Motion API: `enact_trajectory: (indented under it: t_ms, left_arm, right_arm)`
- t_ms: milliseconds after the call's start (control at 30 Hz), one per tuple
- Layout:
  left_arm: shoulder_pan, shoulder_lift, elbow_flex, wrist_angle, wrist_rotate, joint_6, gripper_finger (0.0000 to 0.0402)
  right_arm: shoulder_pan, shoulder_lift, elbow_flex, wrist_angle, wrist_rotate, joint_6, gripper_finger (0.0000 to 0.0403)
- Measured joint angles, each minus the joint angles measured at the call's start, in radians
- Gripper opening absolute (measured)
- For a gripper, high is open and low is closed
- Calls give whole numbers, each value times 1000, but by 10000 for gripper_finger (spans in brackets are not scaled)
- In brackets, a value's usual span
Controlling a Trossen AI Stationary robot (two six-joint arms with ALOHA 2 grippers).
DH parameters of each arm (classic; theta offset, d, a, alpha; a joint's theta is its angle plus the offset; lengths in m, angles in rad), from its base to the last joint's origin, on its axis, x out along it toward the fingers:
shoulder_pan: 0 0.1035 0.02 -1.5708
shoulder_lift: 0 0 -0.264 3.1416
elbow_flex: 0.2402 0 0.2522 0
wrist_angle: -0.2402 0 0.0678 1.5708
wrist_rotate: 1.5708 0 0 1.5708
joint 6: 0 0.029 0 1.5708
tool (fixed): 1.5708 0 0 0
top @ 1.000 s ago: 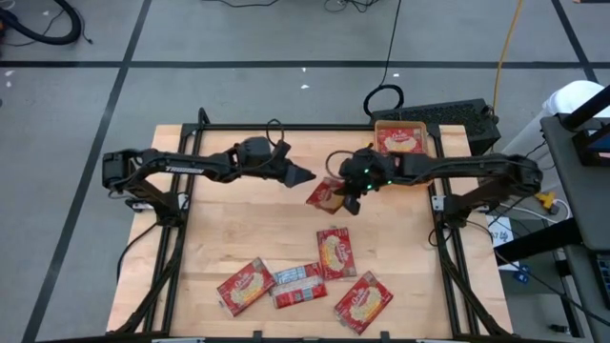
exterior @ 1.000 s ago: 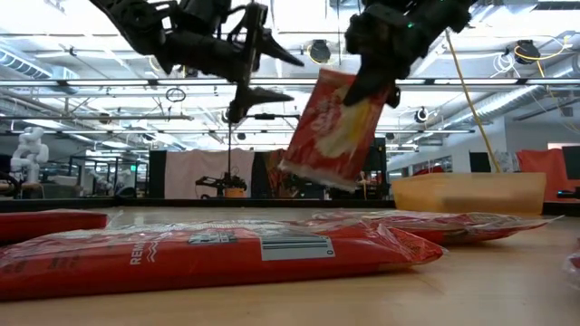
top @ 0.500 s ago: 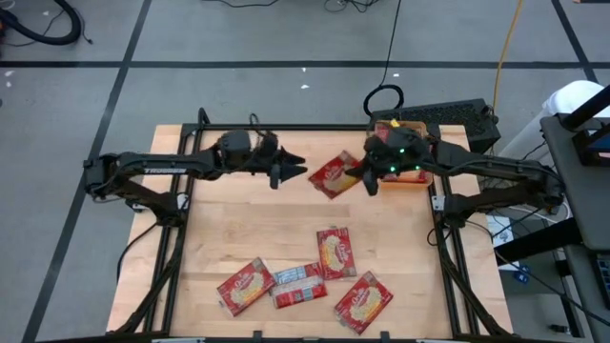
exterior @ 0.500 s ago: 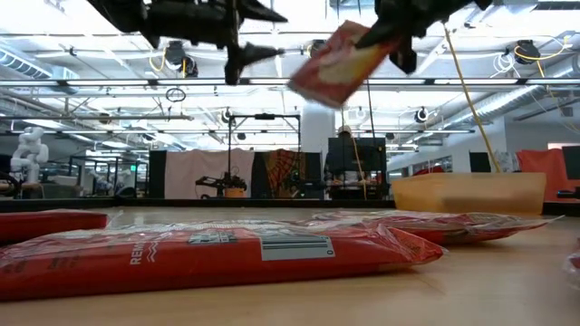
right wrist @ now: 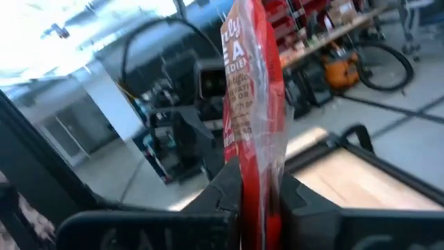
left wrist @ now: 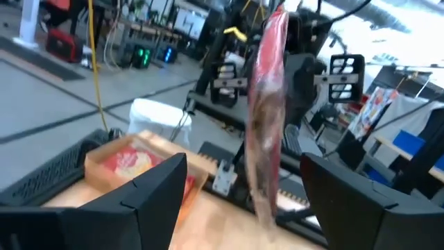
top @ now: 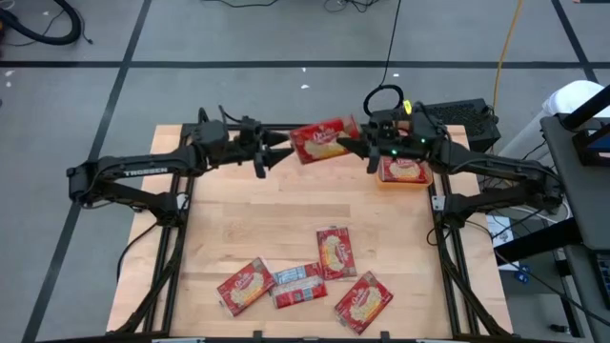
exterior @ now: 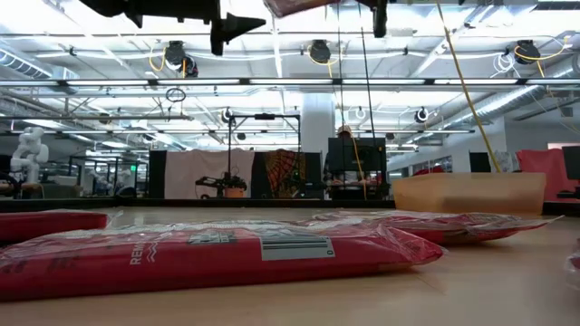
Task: Sort popcorn bags into baskets
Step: Put the red popcorn bag into the orange bin
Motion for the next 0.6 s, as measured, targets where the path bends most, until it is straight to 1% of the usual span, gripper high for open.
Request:
enact_trajectory:
  t_ms: [133, 267, 367, 467, 600]
  left_arm:
    - [-1, -3, 0, 87, 2, -1, 262]
    - [-4, 1, 0, 167, 3, -16, 223]
    - [-4, 2, 0, 180, 4, -28, 191]
    - [-3, 2, 0, 189, 57, -25, 152]
    - [-3, 2, 0, 187, 89, -44, 79]
  right_arm:
    - [0, 47, 0, 132, 2, 7, 14]
    - [0, 118, 0, 309, 1, 60, 14]
    - [4, 179, 0, 426, -1, 103, 14]
    - [14, 228, 0, 508, -1, 135, 14]
    - [28, 256, 0, 533, -2, 152, 14]
